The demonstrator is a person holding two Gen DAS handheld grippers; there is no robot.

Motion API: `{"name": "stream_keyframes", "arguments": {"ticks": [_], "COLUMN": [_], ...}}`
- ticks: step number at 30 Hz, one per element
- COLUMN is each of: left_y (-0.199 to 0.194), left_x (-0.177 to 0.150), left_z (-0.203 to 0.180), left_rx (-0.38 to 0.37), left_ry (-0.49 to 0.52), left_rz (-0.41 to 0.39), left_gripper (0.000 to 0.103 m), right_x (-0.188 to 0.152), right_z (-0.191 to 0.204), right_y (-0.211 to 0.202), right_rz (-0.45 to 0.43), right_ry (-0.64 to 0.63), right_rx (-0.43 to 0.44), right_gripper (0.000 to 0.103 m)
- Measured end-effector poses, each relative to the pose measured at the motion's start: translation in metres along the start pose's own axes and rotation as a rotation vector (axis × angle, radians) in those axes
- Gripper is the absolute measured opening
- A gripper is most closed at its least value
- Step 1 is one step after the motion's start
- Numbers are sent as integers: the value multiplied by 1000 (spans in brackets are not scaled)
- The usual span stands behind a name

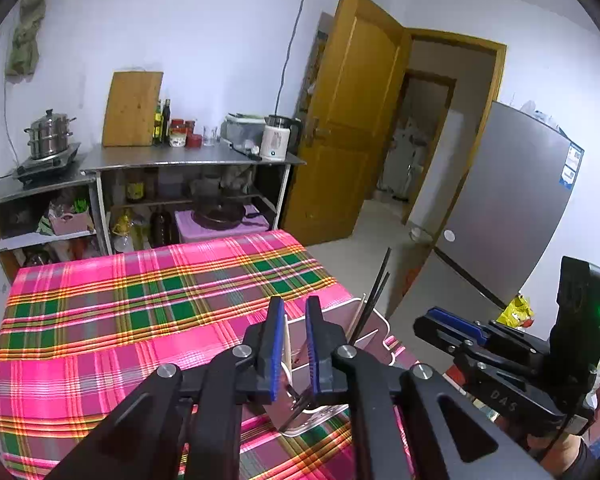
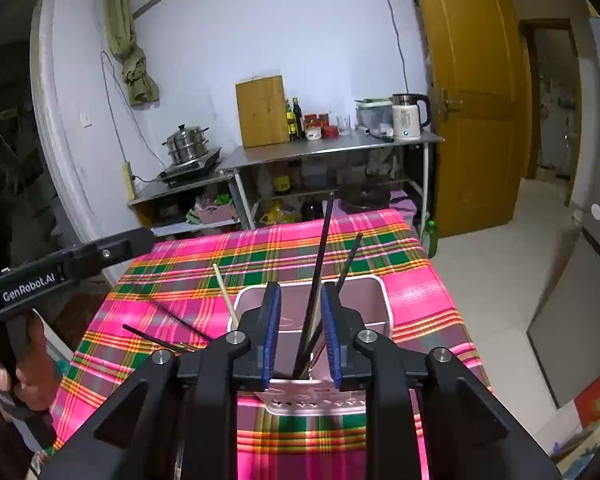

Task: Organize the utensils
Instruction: 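Open both tools to release the dark chopsticks into the caddy, then move both open tools back to the last dark chopsticks on the cloth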

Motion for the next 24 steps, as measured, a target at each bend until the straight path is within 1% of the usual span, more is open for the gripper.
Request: {"name": "stream_keyframes", "arguments": {"ticks": [5,11,18,24], "left_y": [-24,-48,-65,-64], "left_x": [-4,-22,-58,-96], "left_z": [7,17,25,31], "left_rx": [11,41,76,89], "left_ry": [-13,-19,-24,-33], "left_rz": [-24,-34,-16,39], "left_gripper": [11,12,12,13], "right_x": [-3,-15,-40,-66], "right_z": [6,16,29,36], "right_y": [-19,-38,-49,-48], "right_rz": [-20,-33,-22,20], "right_ry": [-9,-29,-37,-37], "right_rx": [-6,-3,20,40], "right_gripper": [23,23,23,23]}}
Point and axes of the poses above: each gripper's, at about its wrist camera, not at the fingertips, and y roughly the way its jaws point, z to its left, x to its top, the point moved 6 cm from there along y, roughly the way its jaws point, and after that the axes turned 1 degree about -y, right-handed, at the moved point
